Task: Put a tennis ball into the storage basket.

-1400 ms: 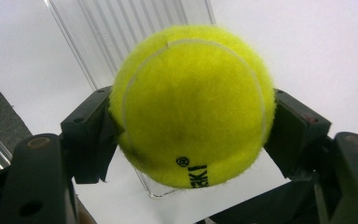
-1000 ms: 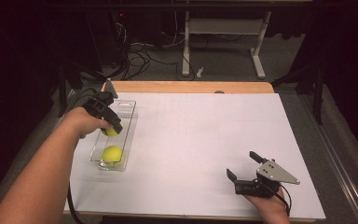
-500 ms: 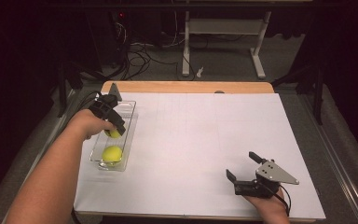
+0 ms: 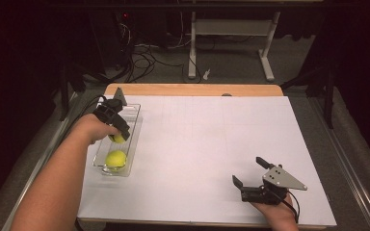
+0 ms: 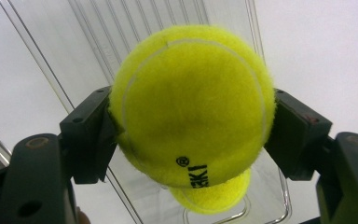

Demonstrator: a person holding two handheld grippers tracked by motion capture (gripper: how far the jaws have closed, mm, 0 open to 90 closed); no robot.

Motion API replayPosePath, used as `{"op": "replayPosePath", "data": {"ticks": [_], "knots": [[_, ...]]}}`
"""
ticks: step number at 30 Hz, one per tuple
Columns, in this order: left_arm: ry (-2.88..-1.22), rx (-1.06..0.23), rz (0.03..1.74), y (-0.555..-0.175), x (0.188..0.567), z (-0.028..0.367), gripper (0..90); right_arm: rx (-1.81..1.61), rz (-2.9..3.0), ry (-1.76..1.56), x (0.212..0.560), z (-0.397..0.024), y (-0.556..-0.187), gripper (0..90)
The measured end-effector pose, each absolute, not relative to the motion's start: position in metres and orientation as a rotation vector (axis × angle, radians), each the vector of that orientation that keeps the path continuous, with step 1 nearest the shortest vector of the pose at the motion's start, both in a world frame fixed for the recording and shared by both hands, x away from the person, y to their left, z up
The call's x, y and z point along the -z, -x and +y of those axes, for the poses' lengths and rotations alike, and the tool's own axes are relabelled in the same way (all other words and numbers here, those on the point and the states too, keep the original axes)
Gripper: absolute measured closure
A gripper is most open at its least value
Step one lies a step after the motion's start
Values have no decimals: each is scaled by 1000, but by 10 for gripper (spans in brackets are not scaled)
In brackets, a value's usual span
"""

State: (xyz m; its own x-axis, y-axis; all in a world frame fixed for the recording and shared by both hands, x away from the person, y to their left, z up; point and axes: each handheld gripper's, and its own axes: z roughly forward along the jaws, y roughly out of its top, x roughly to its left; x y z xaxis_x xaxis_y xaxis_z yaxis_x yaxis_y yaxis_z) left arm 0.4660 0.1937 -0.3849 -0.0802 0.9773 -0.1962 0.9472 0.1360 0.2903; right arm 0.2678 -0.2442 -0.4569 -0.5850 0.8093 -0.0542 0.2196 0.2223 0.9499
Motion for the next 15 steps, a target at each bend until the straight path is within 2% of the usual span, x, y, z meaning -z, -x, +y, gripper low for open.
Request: {"op": "replayPosePath", "data": {"ticks": [15], "knots": [[-1859, -143, 2078, -467, 386, 191, 263, -1370, 1944, -943, 457, -244, -268, 5]]}}
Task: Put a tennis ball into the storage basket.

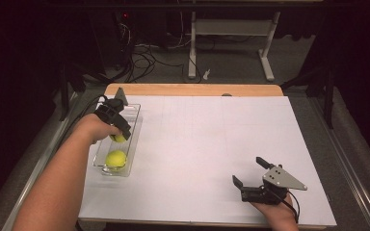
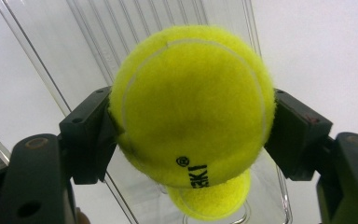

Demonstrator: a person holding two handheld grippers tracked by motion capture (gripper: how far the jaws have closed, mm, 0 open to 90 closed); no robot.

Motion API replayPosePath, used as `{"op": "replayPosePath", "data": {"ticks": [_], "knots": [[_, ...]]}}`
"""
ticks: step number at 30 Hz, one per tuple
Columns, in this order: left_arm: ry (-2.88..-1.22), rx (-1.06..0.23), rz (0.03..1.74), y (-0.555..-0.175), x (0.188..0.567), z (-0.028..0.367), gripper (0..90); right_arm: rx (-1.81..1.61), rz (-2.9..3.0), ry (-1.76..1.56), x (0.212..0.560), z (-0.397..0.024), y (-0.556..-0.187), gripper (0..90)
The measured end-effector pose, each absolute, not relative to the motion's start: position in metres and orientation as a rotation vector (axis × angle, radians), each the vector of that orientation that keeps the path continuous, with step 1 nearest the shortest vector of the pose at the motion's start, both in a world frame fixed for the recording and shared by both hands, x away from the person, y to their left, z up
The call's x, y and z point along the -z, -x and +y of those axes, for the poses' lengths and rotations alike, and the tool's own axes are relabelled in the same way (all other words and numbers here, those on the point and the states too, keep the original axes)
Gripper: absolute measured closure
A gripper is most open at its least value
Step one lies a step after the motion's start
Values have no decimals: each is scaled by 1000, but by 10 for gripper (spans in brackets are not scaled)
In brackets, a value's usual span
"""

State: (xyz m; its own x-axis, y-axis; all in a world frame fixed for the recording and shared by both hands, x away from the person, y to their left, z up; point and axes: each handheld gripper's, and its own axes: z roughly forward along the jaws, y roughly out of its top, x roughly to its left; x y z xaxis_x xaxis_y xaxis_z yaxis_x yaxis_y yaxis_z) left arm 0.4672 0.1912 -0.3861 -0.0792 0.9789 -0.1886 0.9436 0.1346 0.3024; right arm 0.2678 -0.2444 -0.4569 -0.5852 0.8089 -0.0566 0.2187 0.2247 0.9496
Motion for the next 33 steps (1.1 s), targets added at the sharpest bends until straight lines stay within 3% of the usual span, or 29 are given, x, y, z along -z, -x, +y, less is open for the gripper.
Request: {"op": "replayPosePath", "data": {"ticks": [6, 11, 33], "knots": [[-1839, -156, 2093, -467, 384, 194, 254, -1371, 1943, -941, 457, -244, -268, 5], [-1826, -138, 2063, -465, 375, 193, 20, -1376, 1943, -940, 456, -244, -268, 5], [-1848, -121, 2026, -454, 368, 189, 7, -1372, 1947, -938, 457, -242, -269, 5]]}}
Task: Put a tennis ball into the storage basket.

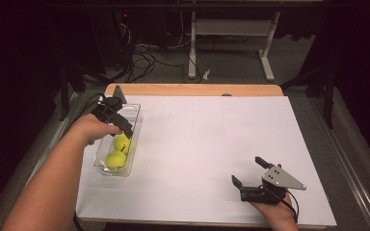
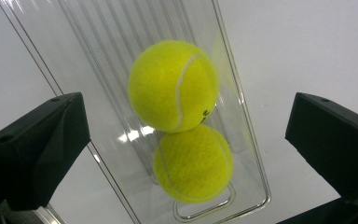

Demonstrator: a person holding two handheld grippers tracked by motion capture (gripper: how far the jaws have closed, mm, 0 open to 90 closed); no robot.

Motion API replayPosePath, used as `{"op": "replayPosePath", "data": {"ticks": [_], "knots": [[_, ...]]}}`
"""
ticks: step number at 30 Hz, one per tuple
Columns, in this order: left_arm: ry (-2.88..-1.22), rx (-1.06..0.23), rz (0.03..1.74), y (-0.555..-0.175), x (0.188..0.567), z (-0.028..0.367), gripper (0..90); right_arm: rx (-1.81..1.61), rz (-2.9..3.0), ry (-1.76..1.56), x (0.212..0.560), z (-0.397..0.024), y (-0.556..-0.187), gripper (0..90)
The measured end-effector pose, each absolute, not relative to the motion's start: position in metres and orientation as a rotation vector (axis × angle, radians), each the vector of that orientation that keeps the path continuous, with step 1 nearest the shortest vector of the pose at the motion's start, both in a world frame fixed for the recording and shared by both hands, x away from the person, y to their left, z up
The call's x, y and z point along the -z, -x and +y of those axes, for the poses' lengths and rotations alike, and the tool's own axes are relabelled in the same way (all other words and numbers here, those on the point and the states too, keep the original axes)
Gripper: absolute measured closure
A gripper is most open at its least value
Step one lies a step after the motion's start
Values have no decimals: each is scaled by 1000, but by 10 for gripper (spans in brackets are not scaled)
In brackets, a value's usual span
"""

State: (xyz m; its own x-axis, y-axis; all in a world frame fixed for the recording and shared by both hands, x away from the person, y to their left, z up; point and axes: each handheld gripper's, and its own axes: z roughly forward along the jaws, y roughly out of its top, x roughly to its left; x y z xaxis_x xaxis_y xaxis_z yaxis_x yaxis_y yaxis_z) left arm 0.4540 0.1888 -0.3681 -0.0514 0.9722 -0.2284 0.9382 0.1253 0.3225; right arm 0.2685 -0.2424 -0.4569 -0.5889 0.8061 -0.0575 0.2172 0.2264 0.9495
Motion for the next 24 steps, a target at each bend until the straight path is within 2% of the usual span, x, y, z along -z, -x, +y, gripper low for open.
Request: {"op": "replayPosePath", "data": {"ticks": [24], "knots": [[-1928, -105, 1896, -436, 376, 141, 6, -1369, 1943, -938, 457, -242, -268, 5]]}}
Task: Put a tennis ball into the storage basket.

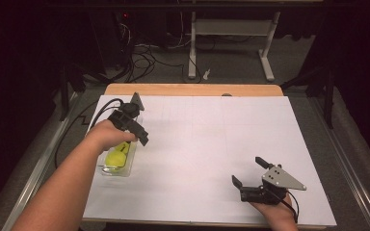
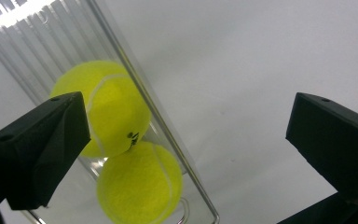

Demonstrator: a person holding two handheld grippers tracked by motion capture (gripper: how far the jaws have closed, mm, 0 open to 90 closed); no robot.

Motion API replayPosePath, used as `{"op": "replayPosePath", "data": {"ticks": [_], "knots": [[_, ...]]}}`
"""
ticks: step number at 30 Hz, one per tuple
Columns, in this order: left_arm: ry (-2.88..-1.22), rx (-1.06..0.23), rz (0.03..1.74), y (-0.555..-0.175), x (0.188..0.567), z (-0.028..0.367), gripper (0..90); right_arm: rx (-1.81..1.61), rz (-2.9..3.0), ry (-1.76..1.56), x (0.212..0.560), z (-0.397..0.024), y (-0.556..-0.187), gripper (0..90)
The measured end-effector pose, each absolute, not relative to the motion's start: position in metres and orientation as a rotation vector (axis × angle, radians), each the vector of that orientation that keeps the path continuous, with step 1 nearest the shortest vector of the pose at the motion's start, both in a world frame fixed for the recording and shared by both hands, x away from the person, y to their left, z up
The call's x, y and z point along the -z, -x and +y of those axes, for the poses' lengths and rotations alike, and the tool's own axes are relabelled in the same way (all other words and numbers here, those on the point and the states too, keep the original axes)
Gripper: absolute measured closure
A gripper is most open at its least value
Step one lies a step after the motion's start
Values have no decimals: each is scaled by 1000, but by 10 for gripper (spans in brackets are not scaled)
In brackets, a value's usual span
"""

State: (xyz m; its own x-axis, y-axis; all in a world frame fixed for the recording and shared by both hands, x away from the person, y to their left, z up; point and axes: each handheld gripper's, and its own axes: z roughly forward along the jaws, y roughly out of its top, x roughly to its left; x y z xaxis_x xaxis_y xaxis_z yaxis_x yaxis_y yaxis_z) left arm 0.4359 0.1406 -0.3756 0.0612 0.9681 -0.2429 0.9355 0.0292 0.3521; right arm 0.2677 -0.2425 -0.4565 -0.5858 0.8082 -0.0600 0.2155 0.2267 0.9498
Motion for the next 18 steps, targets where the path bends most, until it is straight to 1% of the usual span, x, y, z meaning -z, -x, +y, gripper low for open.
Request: {"op": "replayPosePath", "data": {"ticks": [5, 11, 18], "knots": [[-1922, -108, 1870, -434, 376, 138, 6, -1369, 1940, -941, 456, -243, -268, 5], [-1899, -119, 1792, -427, 376, 139, 6, -1367, 1941, -942, 456, -243, -268, 5], [-1831, -107, 1735, -416, 382, 142, 6, -1366, 1942, -941, 456, -242, -267, 5]]}}
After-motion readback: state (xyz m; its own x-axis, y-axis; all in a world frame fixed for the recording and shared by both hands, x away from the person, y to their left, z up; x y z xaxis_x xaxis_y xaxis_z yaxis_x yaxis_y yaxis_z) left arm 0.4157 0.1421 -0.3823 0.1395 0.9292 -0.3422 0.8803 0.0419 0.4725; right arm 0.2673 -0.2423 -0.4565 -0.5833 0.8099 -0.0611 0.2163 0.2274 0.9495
